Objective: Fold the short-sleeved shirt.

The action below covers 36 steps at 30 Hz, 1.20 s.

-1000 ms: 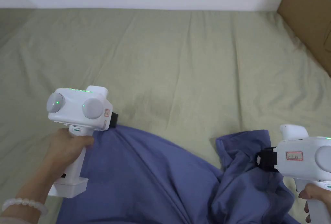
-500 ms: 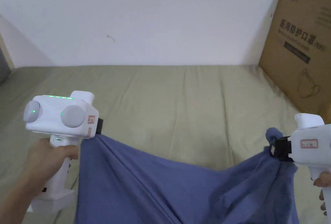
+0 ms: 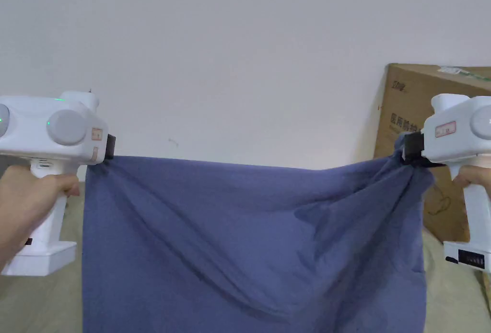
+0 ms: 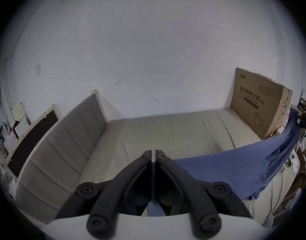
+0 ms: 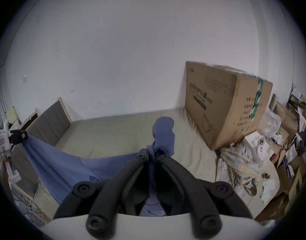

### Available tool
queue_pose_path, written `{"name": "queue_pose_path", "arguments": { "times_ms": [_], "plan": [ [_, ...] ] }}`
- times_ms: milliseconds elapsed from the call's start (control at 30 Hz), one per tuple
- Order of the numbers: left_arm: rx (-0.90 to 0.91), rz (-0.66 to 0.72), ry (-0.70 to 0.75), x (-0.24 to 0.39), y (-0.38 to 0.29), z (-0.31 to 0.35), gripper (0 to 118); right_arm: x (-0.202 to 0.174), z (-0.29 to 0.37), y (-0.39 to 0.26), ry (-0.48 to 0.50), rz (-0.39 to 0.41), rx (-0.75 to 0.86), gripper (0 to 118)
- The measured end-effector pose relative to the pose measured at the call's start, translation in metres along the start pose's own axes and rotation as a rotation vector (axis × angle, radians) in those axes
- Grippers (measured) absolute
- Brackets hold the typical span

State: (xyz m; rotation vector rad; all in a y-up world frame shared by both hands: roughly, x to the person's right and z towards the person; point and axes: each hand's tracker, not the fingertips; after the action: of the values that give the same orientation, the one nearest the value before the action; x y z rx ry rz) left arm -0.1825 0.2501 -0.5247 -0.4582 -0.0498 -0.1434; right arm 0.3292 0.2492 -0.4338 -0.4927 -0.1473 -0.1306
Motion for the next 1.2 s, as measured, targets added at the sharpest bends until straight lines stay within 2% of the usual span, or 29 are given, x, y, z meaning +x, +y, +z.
{"name": "queue_pose_path", "arguments": {
  "times_ms": [233,533,767,833,933,967,1033,1200],
  "plan": [
    [0.086,0.01,0.091,-0.016,0.094,-0.014,1,-0.026,-0.022,0.096,0.016,-0.027,0.084,8],
    [0.172,0.011,0.184,-0.017,0.196,-0.07,1,-0.049,-0.075,0.209,0.0,-0.054,0.164,8],
    [0.257,0.019,0.186,-0.017,0.236,-0.11,1,-0.053,-0.109,0.256,-0.023,-0.069,0.214,8],
    [0.294,0.047,0.178,-0.015,0.233,-0.119,1,-0.056,-0.116,0.253,-0.039,-0.072,0.234,8],
    [0.318,0.002,0.205,-0.003,0.211,-0.142,1,-0.061,-0.141,0.235,-0.06,-0.014,0.209,8],
    [0.284,-0.05,0.222,0.001,0.2,-0.155,1,-0.06,-0.153,0.225,-0.059,-0.005,0.184,8],
    [0.249,-0.033,0.215,0.006,0.173,-0.181,1,-0.055,-0.183,0.197,-0.042,-0.019,0.11,8],
    [0.042,-0.037,0.172,0.021,0.082,-0.261,1,-0.043,-0.272,0.11,-0.081,-0.039,-0.116,8]
  ]
}}
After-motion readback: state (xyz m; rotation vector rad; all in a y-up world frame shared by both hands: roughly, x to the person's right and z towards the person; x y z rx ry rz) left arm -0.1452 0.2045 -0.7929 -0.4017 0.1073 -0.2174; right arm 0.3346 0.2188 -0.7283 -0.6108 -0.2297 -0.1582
